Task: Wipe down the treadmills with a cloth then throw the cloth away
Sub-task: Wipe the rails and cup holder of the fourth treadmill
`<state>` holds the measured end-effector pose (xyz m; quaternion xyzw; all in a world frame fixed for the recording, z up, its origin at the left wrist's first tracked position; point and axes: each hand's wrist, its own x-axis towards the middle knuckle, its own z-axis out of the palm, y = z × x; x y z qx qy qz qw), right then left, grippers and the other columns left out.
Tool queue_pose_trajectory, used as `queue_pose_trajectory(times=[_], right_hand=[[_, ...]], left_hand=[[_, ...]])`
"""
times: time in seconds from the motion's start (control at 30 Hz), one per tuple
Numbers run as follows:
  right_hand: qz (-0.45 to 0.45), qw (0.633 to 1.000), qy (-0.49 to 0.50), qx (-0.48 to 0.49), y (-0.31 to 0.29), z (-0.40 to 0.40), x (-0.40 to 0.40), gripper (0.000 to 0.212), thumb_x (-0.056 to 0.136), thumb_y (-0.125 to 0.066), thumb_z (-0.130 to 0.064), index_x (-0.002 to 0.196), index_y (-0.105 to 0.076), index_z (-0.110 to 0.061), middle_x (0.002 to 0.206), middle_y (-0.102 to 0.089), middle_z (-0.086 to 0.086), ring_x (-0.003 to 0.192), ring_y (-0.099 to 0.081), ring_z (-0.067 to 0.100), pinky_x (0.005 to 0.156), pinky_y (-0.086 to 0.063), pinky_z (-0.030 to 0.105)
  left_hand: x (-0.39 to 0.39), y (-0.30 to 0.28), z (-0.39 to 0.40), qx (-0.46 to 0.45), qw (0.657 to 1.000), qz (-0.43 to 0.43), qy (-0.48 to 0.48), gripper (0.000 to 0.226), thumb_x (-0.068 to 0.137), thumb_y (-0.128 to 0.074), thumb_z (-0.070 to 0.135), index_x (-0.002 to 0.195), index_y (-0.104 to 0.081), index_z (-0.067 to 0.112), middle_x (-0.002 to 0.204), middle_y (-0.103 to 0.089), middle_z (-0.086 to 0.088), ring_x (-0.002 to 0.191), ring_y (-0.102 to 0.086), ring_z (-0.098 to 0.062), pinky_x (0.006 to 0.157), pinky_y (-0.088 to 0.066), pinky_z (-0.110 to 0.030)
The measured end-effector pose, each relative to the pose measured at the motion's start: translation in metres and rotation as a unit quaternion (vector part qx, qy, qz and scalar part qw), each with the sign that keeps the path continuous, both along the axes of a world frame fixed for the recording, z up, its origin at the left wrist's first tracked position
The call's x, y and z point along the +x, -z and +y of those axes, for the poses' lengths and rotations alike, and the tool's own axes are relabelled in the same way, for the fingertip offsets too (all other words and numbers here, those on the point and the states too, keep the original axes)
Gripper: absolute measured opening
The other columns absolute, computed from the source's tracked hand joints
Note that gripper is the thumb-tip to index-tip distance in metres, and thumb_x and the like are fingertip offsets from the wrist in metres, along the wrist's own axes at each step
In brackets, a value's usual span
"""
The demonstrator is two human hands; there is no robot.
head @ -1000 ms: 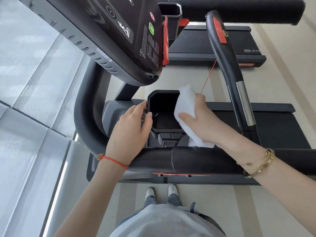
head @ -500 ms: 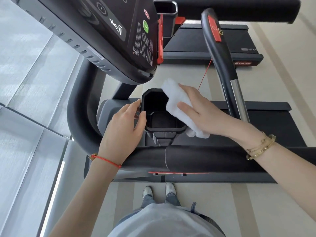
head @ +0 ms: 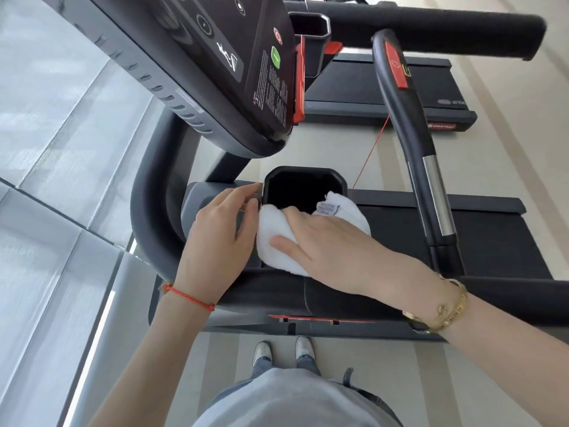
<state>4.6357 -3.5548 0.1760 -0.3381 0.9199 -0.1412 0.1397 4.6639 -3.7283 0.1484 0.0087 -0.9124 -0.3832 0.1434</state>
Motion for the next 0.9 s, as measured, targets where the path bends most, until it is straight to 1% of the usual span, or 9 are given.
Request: queue_pose_trajectory(times=[0.13,0.27,0.37,0.43,0.57,0.67,0.77,0.83,0.9], right_hand=[[0.085,0.996,0.003,0.008,0.001,0.006,0.016,0.034,0.099,-0.03,-0.051,0.093,-0.033,-0.019,0.089,-0.055,-0.001,0.08,-0.054,0.021,0.068,-0.036,0.032],[0.115,0.99,0.082,0.028,0.005,-0.018,0.02,0.036,0.1,-0.028,-0.051,0.088,-0.032,-0.017,0.076,-0.043,-0.003,0.068,-0.044,0.019,0.061,-0.024,0.029],[0.094,0.98,0.174,-0.001,0.008,-0.04,0.016,0.038,0.101,-0.031,-0.049,0.082,-0.034,-0.016,0.064,-0.032,-0.006,0.062,-0.037,0.019,0.057,-0.022,0.031],[0.054,0.972,0.226,-0.032,0.008,-0.051,0.003,0.039,0.103,-0.031,-0.045,0.078,-0.037,-0.016,0.063,-0.032,-0.006,0.064,-0.039,0.022,0.058,-0.024,0.033],[-0.033,0.961,0.264,-0.076,0.002,-0.067,-0.036,0.031,0.1,-0.037,-0.038,0.103,-0.06,-0.018,0.078,-0.054,-0.003,0.077,-0.048,0.025,0.051,-0.023,0.029],[-0.035,0.959,0.26,-0.108,0.004,-0.07,-0.036,0.028,0.1,-0.038,-0.036,0.095,-0.057,-0.016,0.07,-0.05,-0.004,0.071,-0.048,0.024,0.05,-0.025,0.029],[0.014,0.962,0.253,-0.1,0.009,-0.063,-0.012,0.034,0.102,-0.036,-0.038,0.075,-0.035,-0.018,0.064,-0.037,-0.006,0.055,-0.036,0.016,0.048,-0.02,0.029],[0.063,0.969,0.229,-0.061,0.009,-0.053,0.0,0.039,0.1,-0.037,-0.047,0.075,-0.032,-0.017,0.062,-0.034,-0.006,0.051,-0.03,0.014,0.047,-0.018,0.029],[0.107,0.978,0.178,-0.03,0.01,-0.04,0.007,0.041,0.098,-0.038,-0.053,0.081,-0.035,-0.016,0.065,-0.04,-0.004,0.054,-0.038,0.019,0.051,-0.026,0.033]], left_hand=[[0.001,-0.004,-0.011,-0.036,0.999,0.012,0.013,0.03,0.1,-0.048,0.021,0.126,-0.063,0.017,0.114,-0.067,0.008,0.101,-0.062,-0.006,0.092,-0.046,-0.017],[-0.003,-0.005,-0.021,-0.059,0.997,0.01,0.048,0.03,0.099,-0.05,0.022,0.126,-0.062,0.018,0.114,-0.066,0.009,0.101,-0.063,-0.006,0.089,-0.049,-0.022],[-0.005,-0.003,-0.027,-0.069,0.994,0.003,0.081,0.031,0.099,-0.05,0.02,0.129,-0.061,0.018,0.118,-0.065,0.007,0.102,-0.063,-0.013,0.089,-0.051,-0.03],[-0.004,-0.002,-0.03,-0.071,0.993,0.001,0.091,0.033,0.1,-0.05,0.022,0.131,-0.06,0.018,0.117,-0.065,0.007,0.099,-0.063,-0.014,0.086,-0.052,-0.032],[-0.003,0.001,-0.029,-0.093,0.991,-0.015,0.094,0.041,0.101,-0.047,0.024,0.141,-0.049,0.018,0.113,-0.063,0.004,0.096,-0.062,-0.021,0.08,-0.051,-0.04],[-0.004,0.002,-0.031,-0.083,0.992,-0.023,0.096,0.042,0.101,-0.047,0.024,0.142,-0.048,0.017,0.113,-0.063,0.004,0.099,-0.06,-0.019,0.083,-0.05,-0.039],[-0.003,0.001,-0.031,-0.079,0.991,-0.022,0.102,0.038,0.101,-0.045,0.026,0.137,-0.053,0.018,0.116,-0.064,0.005,0.102,-0.062,-0.016,0.083,-0.051,-0.037],[-0.003,0.001,-0.03,-0.077,0.991,-0.024,0.107,0.036,0.102,-0.043,0.026,0.136,-0.054,0.02,0.12,-0.064,0.006,0.105,-0.061,-0.014,0.085,-0.051,-0.035],[-0.003,0.001,-0.029,-0.082,0.99,-0.025,0.111,0.037,0.102,-0.042,0.025,0.136,-0.054,0.02,0.123,-0.063,0.008,0.106,-0.06,-0.012,0.086,-0.05,-0.032]])
